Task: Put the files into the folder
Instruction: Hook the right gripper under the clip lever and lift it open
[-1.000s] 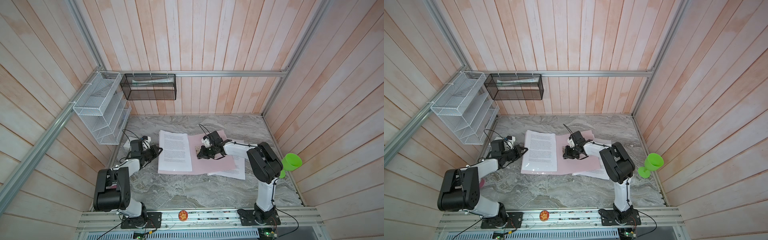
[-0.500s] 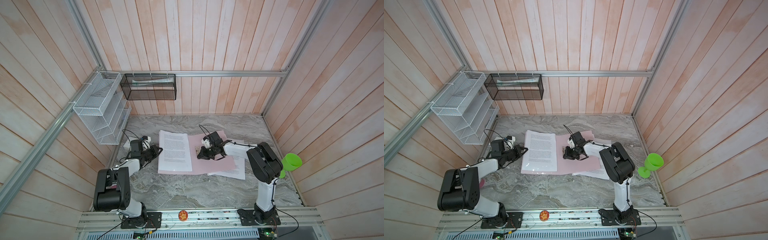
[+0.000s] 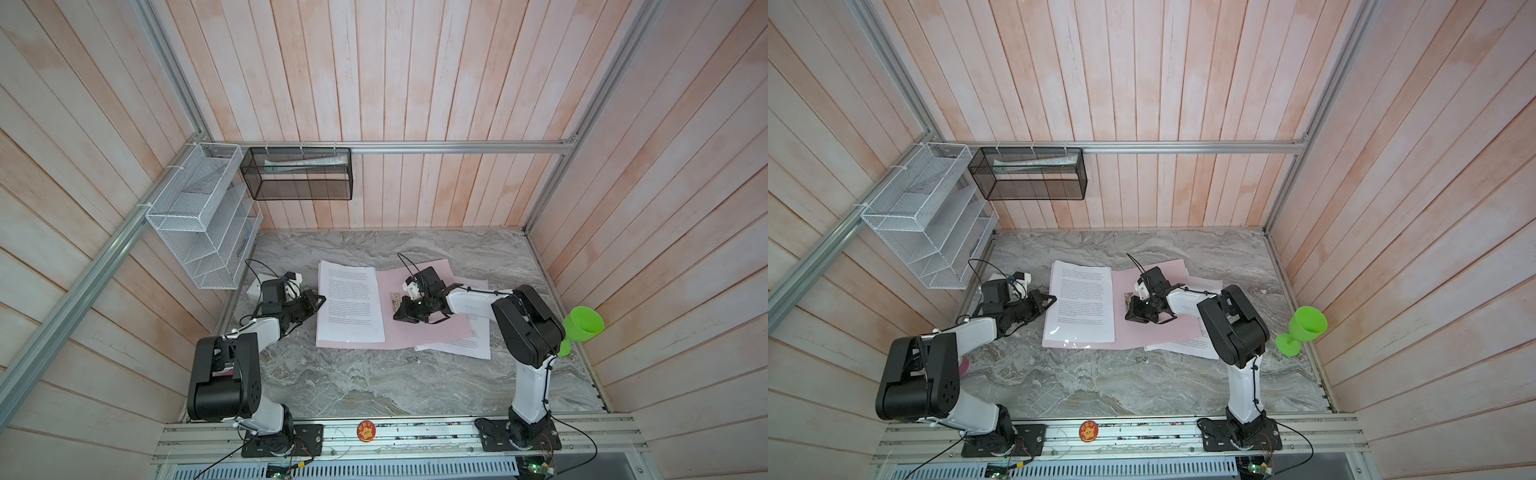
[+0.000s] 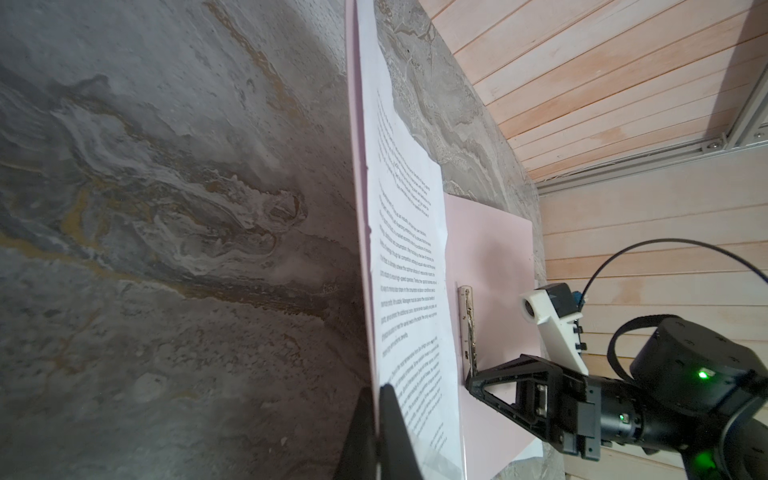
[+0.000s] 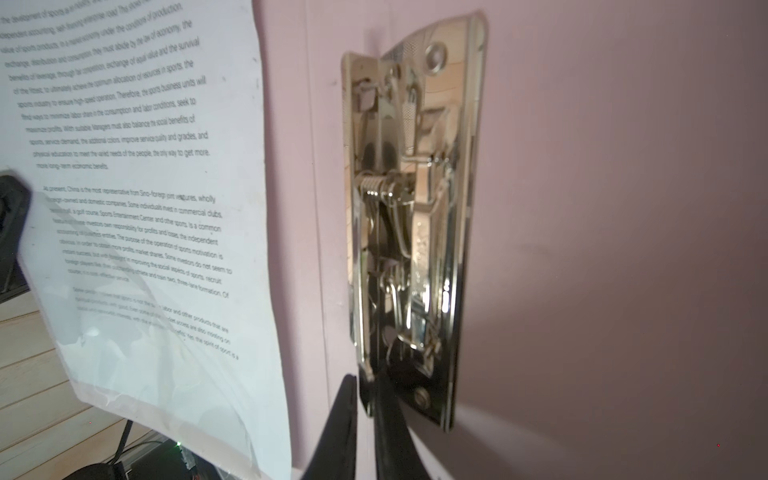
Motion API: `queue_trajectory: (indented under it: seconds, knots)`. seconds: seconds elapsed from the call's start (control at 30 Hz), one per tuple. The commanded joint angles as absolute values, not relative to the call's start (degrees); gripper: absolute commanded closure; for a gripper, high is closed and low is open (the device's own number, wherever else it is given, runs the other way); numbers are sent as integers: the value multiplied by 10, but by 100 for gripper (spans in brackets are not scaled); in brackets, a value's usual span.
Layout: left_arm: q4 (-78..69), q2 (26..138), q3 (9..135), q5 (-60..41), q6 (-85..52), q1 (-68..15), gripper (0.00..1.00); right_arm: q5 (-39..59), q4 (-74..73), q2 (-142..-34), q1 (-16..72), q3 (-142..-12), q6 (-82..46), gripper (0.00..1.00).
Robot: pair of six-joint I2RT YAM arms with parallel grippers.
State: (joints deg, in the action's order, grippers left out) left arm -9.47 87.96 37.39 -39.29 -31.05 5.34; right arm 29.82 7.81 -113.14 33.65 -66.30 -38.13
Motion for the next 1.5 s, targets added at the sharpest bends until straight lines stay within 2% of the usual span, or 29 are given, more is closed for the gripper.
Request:
queue_trajectory:
  seconds: [0.0, 0.4, 0.47, 0.53, 0.67, 0.97, 1.23, 1.33, 1.47]
  knots:
    - [-98, 887, 368, -402, -301, 55, 100, 308, 72, -1125, 330, -655, -387, 87]
    - [-96, 887, 368, -401, -300, 55, 100, 338, 33, -1132, 316, -637, -408, 88]
    - [-96, 888, 369, -401, -299, 55, 100, 342, 29, -1132, 315, -633, -410, 91]
    - [-95, 886, 367, -402, -298, 55, 100, 340, 30, -1131, 312, -630, -411, 99]
    - [-99, 883, 367, -406, -292, 55, 100, 328, 44, -1131, 306, -628, -409, 100]
    - [-91, 863, 364, -400, -273, 55, 100, 258, 126, -1137, 280, -629, -381, 100]
    - [-82, 858, 364, -395, -268, 55, 100, 115, 252, -1185, 290, -670, -316, 100]
    - [-79, 856, 367, -394, -266, 55, 100, 176, 213, -1174, 286, -658, -318, 100]
    - [-78, 858, 371, -404, -265, 55, 100, 371, 78, -1146, 276, -637, -369, 100]
